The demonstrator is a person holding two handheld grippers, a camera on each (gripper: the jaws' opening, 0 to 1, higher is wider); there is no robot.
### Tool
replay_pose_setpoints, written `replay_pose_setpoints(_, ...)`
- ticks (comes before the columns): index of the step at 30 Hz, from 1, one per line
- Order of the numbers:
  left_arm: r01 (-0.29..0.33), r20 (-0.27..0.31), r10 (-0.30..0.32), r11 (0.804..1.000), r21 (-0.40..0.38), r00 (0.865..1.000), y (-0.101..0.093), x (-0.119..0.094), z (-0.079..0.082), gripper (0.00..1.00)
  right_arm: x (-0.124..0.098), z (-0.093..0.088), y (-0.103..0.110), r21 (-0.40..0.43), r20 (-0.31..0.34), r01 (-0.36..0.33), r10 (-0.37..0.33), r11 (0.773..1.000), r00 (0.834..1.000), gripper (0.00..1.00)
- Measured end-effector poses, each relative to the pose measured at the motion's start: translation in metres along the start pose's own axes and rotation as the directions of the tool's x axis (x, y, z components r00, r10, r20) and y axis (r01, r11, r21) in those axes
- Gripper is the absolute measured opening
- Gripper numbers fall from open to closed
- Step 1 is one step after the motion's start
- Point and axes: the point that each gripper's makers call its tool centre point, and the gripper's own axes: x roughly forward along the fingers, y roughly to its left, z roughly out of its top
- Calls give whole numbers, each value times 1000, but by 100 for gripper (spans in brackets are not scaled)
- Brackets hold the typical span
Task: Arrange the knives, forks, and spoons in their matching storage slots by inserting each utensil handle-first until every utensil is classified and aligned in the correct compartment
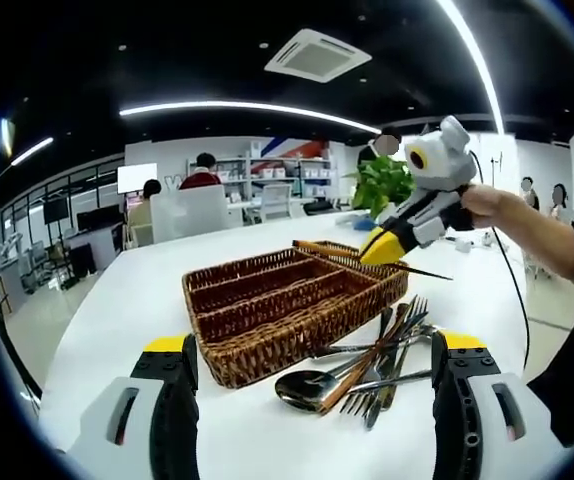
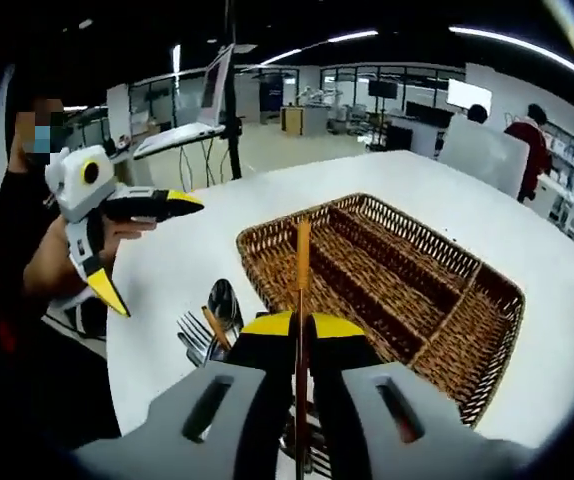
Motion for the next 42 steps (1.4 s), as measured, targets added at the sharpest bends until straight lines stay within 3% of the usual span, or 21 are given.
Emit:
replay_pose_setpoints(7, 10, -1, -10, 1000, 8, 1000, -3, -1, 1, 99, 4, 10, -22, 83, 9, 53, -54, 995, 999, 3)
replay_pose_setpoints(13, 13, -6, -13, 1000, 13, 1000, -4, 0, 1, 99, 7, 15, -56, 195, 7, 143, -147, 970, 989, 3)
replay_pose_setpoints(19, 25, -19, -25, 999, 22, 1000, -10, 0, -1, 99, 13, 15, -91, 348, 9, 205, -222, 915, 975, 3)
replay_pose_setpoints(25, 35, -27, -34, 999, 28, 999, -13, -1, -3, 99, 21, 11, -114, 409, 0, 235, -257, 882, 966, 3)
replay_pose_setpoints(34, 40, -34, -38, 999, 33, 999, -13, 0, -3, 99, 30, 0, -148, 508, -31, 280, -307, 815, 951, 3)
replay_pose_setpoints(38, 43, -37, -42, 998, 35, 998, -12, 1, -3, 99, 32, -2, -163, 569, -30, 284, -326, 772, 945, 3)
replay_pose_setpoints(42, 44, -35, -43, 998, 37, 998, -12, 3, -2, 99, 35, -4, -172, 673, 2, 239, -324, 700, 946, 3)
